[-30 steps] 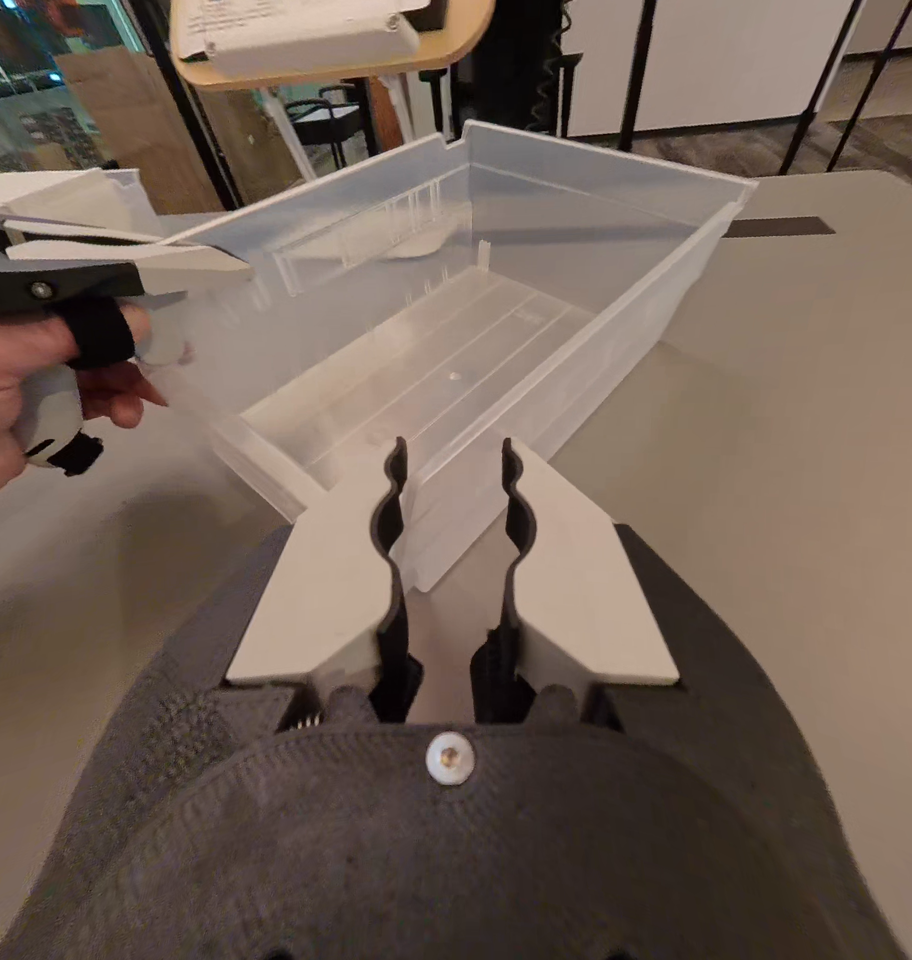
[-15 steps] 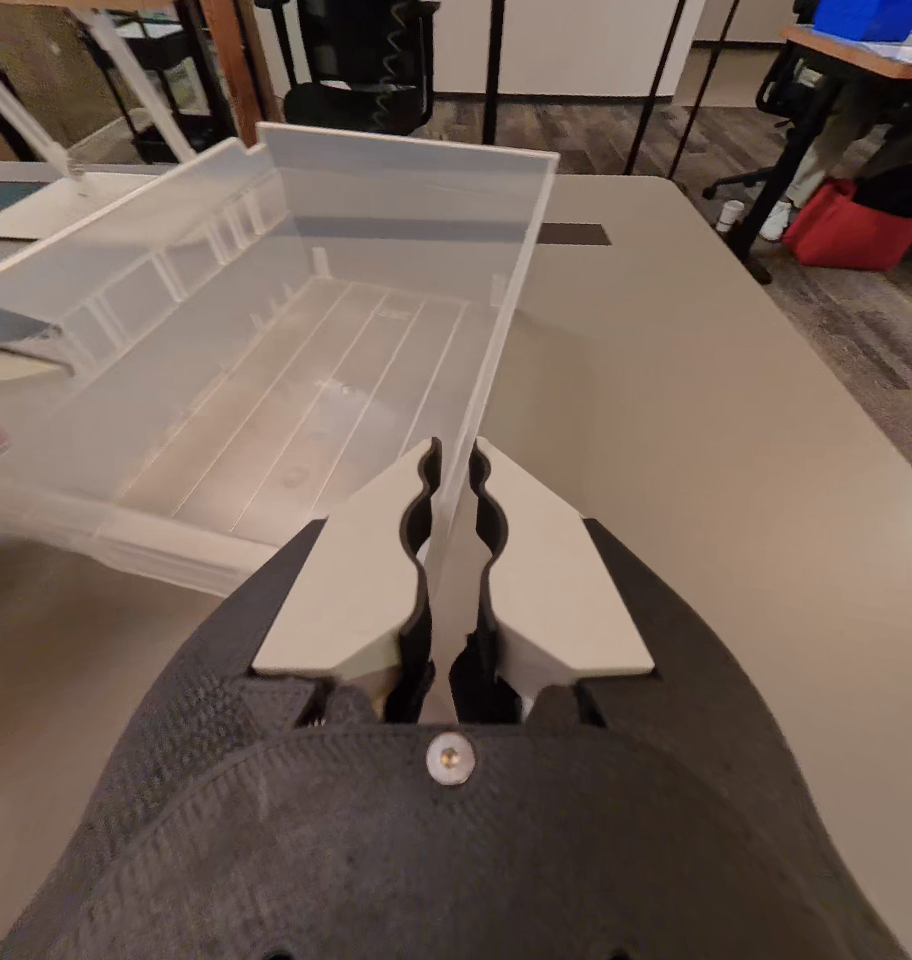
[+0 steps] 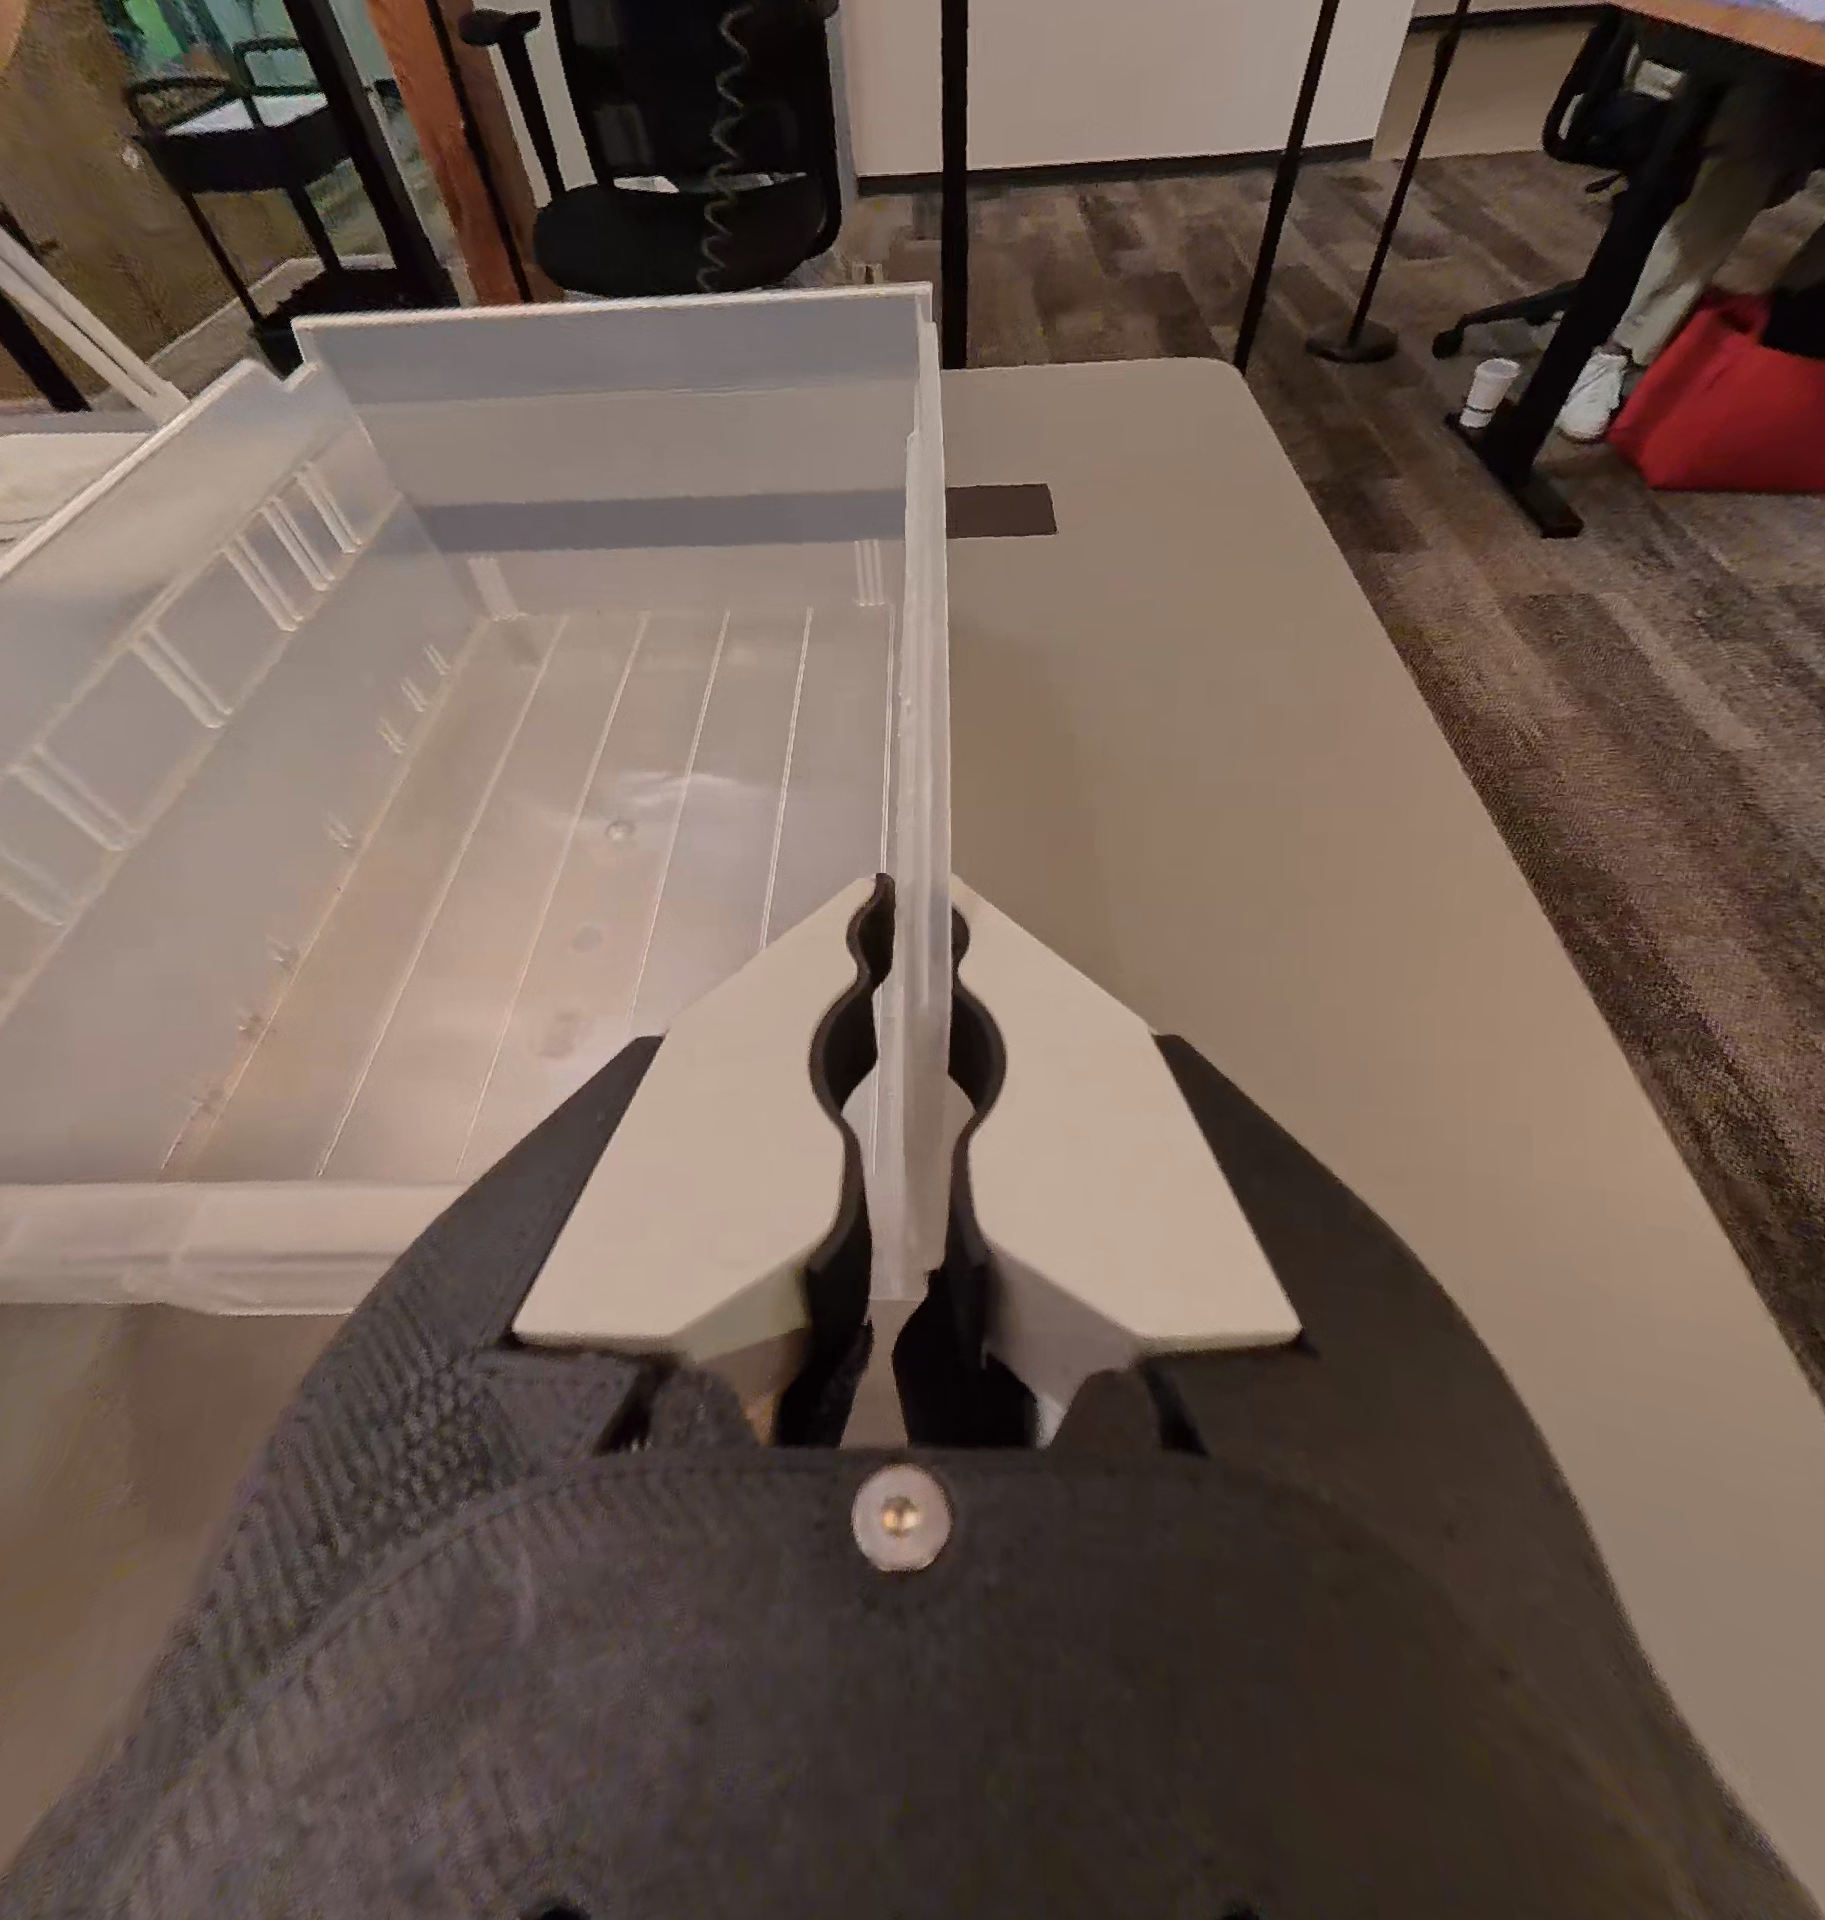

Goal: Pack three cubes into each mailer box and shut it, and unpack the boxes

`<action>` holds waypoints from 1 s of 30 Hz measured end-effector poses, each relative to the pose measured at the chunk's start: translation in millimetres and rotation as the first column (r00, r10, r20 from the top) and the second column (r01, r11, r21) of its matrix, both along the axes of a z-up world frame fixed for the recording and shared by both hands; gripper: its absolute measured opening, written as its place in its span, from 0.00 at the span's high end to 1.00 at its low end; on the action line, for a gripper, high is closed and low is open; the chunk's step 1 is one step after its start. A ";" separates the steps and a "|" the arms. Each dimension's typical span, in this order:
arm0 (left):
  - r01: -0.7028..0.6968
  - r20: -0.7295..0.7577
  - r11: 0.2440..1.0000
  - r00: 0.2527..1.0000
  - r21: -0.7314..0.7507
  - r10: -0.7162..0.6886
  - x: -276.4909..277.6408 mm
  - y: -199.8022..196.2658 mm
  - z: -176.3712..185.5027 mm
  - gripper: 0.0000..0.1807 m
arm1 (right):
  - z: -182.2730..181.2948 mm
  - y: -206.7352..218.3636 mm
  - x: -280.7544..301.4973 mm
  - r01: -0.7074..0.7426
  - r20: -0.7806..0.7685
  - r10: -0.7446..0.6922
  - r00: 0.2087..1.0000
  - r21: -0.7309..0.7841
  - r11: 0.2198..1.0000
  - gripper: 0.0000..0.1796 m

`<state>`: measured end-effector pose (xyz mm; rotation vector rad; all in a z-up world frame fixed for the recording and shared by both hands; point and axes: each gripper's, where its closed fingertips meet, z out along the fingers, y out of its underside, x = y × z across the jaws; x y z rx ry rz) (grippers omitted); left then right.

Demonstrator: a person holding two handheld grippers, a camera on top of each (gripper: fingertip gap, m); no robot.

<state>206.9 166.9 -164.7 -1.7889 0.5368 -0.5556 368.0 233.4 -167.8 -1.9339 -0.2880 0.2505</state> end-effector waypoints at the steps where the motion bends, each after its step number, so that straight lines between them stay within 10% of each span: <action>1: 0.001 -0.002 1.000 1.000 0.004 -0.001 0.0 -0.5 0.5 0.65 | 0.1 0.9 1.0 -0.002 0.014 0.002 1.000 0.000 1.000 0.98; 7: -0.011 -0.005 0.987 1.000 0.158 0.012 -38.8 -31.7 45.2 0.65 | 32.2 -18.5 17.0 0.090 0.117 -0.107 0.987 0.144 0.985 0.74; 14: -0.268 -0.069 0.887 0.947 0.376 0.315 -253.7 -95.8 119.6 0.70 | 95.5 -91.3 -77.0 -0.141 0.117 0.112 0.987 0.287 0.948 0.87; 21: -0.638 -0.359 0.573 0.447 0.514 0.820 -585.3 -168.3 121.1 0.70 | 101.9 -154.5 -266.5 -0.557 0.182 0.526 0.831 0.293 0.777 0.87; 24: -0.717 -0.417 0.539 0.367 0.442 0.831 -663.9 -189.8 95.4 0.66 | 82.4 -158.3 -334.7 -0.652 0.206 0.619 0.758 0.252 0.715 0.87; 30: -0.781 -0.324 0.617 0.563 0.092 0.760 -699.9 -179.6 20.3 0.58 | 36.3 -133.1 -414.1 -0.707 0.166 0.688 0.707 0.180 0.684 0.88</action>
